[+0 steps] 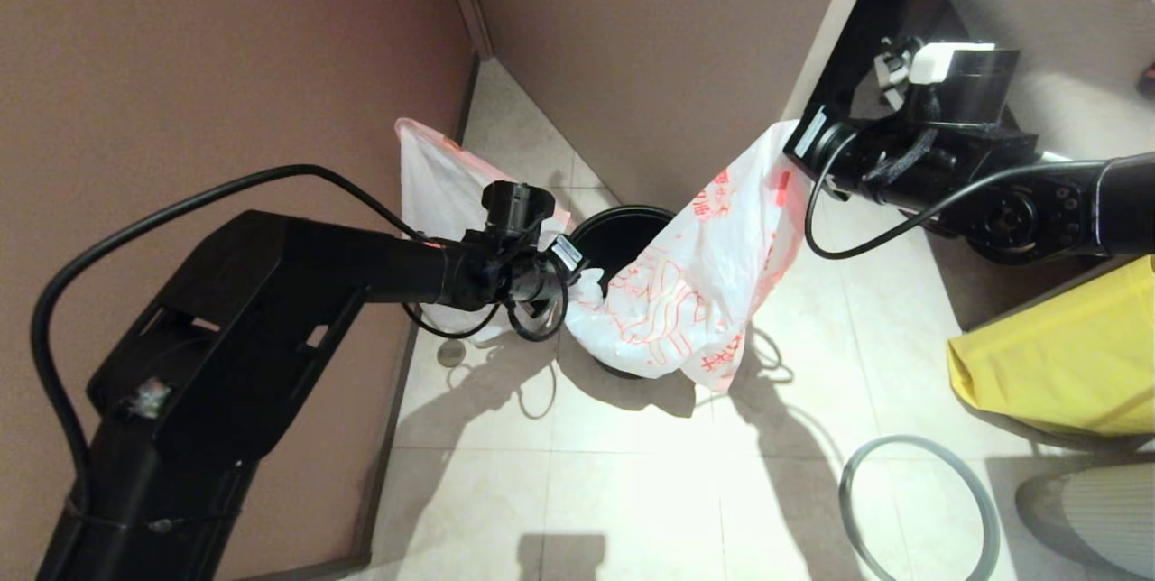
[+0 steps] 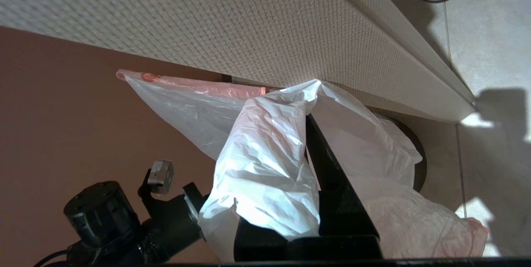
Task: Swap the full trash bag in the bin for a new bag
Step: Put the new garbage bag on the trash can
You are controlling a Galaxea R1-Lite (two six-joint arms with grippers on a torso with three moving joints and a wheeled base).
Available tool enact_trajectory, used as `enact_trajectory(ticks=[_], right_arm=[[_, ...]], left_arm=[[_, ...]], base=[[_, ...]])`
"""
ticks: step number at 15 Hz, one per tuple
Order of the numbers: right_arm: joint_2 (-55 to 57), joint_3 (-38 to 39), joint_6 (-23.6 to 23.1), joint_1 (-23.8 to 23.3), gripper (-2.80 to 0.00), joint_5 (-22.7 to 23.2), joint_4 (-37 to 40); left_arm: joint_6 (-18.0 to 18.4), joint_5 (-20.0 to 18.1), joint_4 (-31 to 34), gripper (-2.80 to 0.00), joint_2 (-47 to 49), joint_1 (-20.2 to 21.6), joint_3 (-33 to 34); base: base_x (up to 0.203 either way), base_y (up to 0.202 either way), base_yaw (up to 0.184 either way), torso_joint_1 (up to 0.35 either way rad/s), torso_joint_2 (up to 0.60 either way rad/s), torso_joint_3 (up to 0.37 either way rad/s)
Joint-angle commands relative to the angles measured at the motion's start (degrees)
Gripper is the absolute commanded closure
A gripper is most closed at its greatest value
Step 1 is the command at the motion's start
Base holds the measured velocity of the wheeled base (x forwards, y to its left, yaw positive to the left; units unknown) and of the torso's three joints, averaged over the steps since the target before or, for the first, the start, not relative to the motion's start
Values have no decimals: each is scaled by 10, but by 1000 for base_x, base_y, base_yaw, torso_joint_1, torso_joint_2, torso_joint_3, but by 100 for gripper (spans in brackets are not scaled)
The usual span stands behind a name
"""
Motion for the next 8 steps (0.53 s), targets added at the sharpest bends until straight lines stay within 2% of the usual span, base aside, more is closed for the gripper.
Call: enact_trajectory(ticks=[1,3,8], right_arm=[[4,0,2,1,0,1,-1],[4,0,2,0,0,1,-1],[7,3,1,-3,0,-1,-1]], left_arm=[[-3,1,27,0,42,-6,-42],[-2,2,46,0,61,-11,-52],[1,8,47,0,55,-10,-52]], base=[[0,0,0,0,0,0],[0,0,0,0,0,0],[0,0,0,0,0,0]])
